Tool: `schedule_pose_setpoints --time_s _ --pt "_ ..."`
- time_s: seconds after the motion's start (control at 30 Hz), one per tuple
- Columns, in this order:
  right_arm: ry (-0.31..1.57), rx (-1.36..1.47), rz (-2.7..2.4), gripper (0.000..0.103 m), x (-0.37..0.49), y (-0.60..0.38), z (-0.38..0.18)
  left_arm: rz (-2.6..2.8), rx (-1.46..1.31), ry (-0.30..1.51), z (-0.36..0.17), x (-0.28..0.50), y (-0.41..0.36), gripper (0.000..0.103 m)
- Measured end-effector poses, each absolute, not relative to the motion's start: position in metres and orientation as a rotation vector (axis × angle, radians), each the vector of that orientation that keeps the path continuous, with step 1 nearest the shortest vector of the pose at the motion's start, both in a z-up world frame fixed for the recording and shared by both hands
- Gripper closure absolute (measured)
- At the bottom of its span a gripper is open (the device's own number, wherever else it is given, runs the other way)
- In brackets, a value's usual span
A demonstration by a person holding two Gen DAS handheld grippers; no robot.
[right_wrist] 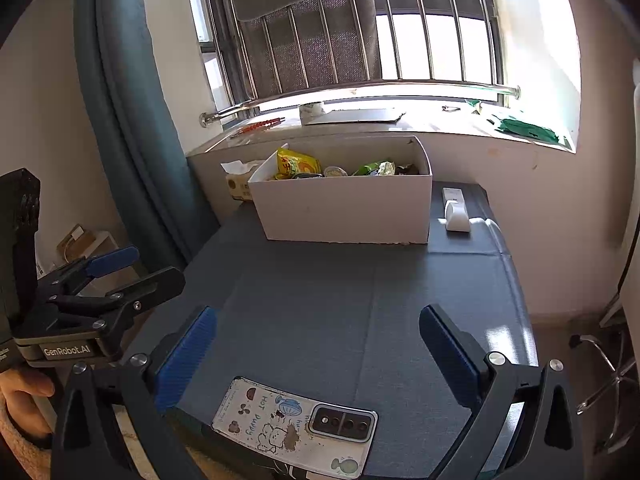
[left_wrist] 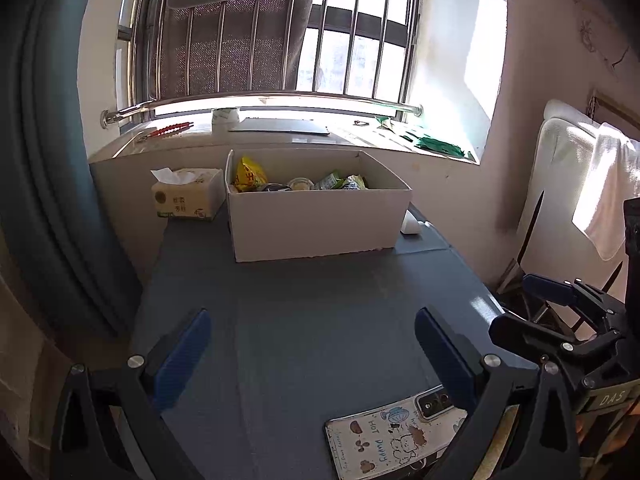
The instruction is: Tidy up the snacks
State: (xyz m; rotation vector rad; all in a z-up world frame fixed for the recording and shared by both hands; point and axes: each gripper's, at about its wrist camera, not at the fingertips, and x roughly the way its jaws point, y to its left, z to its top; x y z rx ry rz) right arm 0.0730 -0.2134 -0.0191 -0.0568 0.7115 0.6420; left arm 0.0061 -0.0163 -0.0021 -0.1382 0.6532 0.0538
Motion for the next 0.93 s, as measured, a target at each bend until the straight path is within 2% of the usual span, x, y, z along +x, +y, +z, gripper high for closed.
schedule_pose_setpoints --time_s 0.93 --pt "0.722 -0.065 0.647 0.0 0.0716 -0.2099 -0.0216 0.044 -0.139 0.65 -0.0045 0.0051 -0.0134 0.0"
